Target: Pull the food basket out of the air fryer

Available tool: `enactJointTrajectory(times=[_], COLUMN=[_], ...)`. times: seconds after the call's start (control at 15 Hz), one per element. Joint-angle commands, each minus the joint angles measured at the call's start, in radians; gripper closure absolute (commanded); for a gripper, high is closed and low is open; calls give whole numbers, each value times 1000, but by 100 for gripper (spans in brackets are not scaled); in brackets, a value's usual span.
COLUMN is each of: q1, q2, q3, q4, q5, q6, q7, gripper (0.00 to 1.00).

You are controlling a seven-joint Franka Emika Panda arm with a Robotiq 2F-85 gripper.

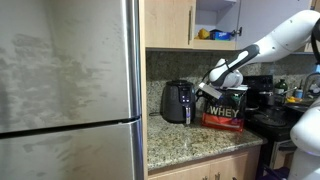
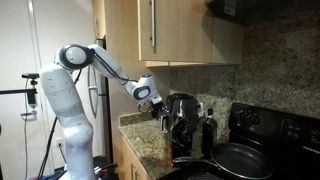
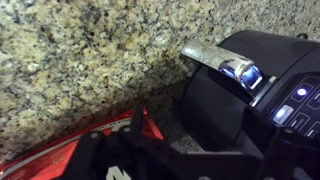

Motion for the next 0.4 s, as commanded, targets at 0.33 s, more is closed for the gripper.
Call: enactJointTrajectory(times=[0.33], q1=[-19], q2=[-81], q3=[21], q4=[-56], q5=[7], q6=[-23], q7=[-12], gripper=[0])
